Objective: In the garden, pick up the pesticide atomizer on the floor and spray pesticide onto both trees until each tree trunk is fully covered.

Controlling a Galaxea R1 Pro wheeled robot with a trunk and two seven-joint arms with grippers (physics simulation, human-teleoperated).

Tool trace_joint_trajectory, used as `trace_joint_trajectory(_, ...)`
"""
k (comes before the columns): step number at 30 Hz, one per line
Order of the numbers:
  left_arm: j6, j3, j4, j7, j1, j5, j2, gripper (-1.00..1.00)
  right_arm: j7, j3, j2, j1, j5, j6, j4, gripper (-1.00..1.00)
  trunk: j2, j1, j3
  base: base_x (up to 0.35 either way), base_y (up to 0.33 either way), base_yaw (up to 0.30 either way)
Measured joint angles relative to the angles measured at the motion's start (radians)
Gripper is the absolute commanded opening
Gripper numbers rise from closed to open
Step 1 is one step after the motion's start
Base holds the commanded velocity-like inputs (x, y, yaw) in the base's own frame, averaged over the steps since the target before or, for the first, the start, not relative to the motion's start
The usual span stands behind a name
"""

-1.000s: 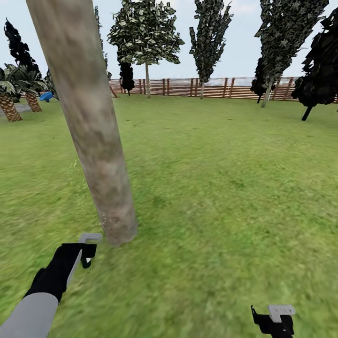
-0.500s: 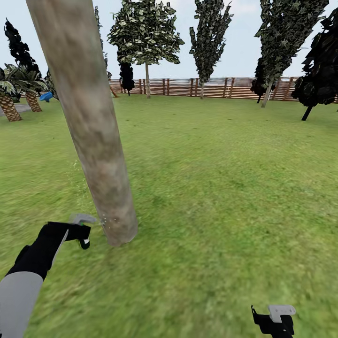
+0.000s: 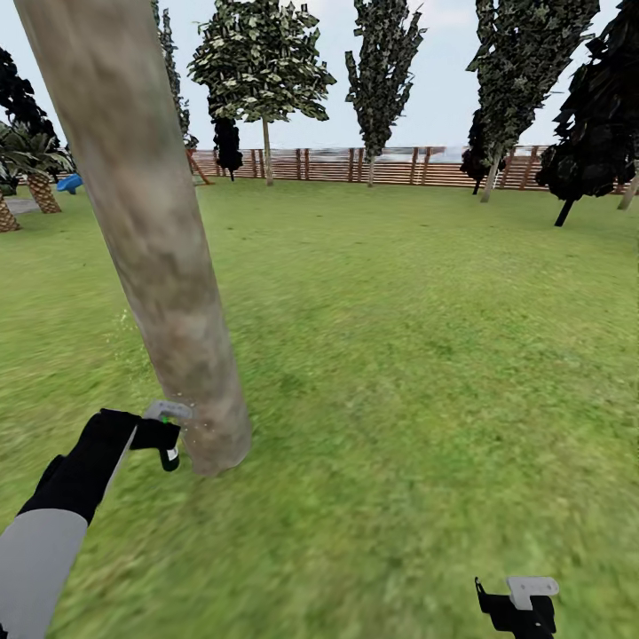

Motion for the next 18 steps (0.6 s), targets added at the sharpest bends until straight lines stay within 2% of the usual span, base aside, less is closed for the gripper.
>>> trace_joint_trajectory(3, 0.046, 0.003, -0.045, -0.068, -0.015, -0.011, 0.022, -1.00, 0.000, 0.000, 0.000, 0.000, 0.000, 0.000, 0.000, 1.00, 0.000, 0.000, 0.000, 0.000, 0.000, 0.000)
trace_joint_trajectory(5, 0.084, 0.003, -0.058, -0.085, -0.058, -0.007, 0.038, -1.00, 0.000, 0.000, 0.000, 0.000, 0.000, 0.000, 0.000, 1.00, 0.000, 0.000, 0.000, 0.000, 0.000, 0.000)
trace_joint_trajectory(8, 0.128, -0.001, -0.082, -0.088, -0.076, -0.003, 0.039, -1.00, 0.000, 0.000, 0.000, 0.000, 0.000, 0.000, 0.000, 1.00, 0.000, 0.000, 0.000, -0.070, 0.024, 0.000)
trace_joint_trajectory(13, 0.140, -0.002, -0.103, -0.095, -0.088, 0.000, 0.031, -1.00, 0.000, -0.001, 0.000, 0.000, 0.000, 0.000, 0.000, 1.00, 0.000, 0.000, 0.000, -0.095, 0.025, 0.000)
trace_joint_trajectory(16, 0.159, -0.003, -0.103, -0.152, -0.142, -0.002, 0.034, -1.00, 0.000, 0.000, 0.000, 0.000, 0.000, 0.000, 0.000, 1.00, 0.000, 0.000, 0.000, -0.003, 0.001, 0.000)
trace_joint_trajectory(18, 0.166, -0.004, -0.101, -0.164, -0.180, -0.008, 0.042, -1.00, 0.000, -0.001, 0.000, 0.000, 0.000, 0.000, 0.000, 1.00, 0.000, 0.000, 0.000, 0.000, 0.000, 0.000)
